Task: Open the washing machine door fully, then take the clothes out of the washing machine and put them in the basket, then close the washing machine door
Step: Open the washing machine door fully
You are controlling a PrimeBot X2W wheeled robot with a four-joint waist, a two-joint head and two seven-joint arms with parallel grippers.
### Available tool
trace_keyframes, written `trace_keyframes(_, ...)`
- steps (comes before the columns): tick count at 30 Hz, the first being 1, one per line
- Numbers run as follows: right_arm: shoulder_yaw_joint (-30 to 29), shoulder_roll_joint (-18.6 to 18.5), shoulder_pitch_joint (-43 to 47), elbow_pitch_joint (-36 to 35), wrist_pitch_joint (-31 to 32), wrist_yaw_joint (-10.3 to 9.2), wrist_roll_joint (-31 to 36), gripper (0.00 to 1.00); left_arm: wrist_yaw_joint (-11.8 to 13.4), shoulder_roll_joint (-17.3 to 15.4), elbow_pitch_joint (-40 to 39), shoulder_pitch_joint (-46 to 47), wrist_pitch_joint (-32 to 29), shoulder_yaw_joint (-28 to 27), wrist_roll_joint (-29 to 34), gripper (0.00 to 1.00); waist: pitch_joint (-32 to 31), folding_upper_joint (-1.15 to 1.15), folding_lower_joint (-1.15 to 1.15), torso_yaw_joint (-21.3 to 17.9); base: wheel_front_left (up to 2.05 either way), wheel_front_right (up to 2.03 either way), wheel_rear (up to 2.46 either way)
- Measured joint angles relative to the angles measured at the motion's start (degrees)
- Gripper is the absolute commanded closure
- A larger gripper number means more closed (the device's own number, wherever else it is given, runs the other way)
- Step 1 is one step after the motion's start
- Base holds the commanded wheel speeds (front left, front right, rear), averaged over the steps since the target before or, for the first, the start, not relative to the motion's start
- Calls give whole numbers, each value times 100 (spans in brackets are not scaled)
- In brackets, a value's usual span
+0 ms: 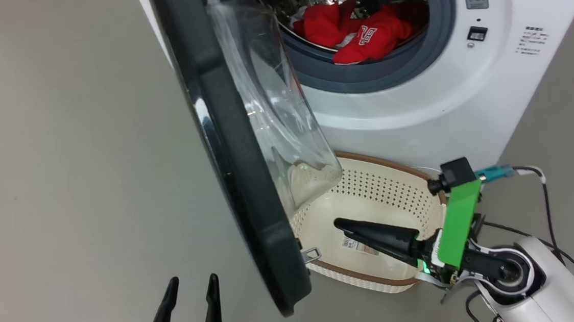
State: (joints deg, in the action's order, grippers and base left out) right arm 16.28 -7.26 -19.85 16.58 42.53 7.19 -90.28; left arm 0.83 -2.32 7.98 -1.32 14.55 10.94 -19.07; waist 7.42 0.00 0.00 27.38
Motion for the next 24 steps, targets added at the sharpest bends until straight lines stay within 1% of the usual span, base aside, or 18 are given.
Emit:
trace_keyframes(9,-292,-204,681,-10,-627,0,178,0,-44,1,31,-1,0,-111,55,0,-42,0,0,-267,0,0,0)
trace_keyframes(13,-372,-323,901,-29,-1174,0,452,0,-44,0,33,-2,0,-165,57,0,-78,0,0,-346,0,0,0)
trace_keyframes(15,-402,-408,976,-34,-1581,0,638,0,-44,0,33,-3,0,-171,56,0,-92,0,0,-377,0,0,0)
trace_keyframes(18,-115,-717,1056,-55,-2213,0,1251,0,-44,0,33,-6,0,-178,56,0,-101,0,0,-409,0,0,0)
trace_keyframes(20,146,-871,1084,-36,-2607,0,1489,0,-43,0,33,-7,0,-179,55,0,-100,0,0,-422,0,0,0)
trace_keyframes(21,278,-929,1107,-24,-2778,0,1571,0,-43,0,35,-7,0,-181,55,0,-99,0,0,-426,0,0,0)
trace_keyframes(22,278,-929,1107,-24,-2778,0,1571,0,-43,0,35,-7,0,-181,55,0,-99,0,0,-426,0,0,0)
trace_keyframes(24,532,-1033,1138,37,-3170,0,1668,0,-44,0,37,-7,0,-186,55,0,-92,0,0,-437,0,0,0)
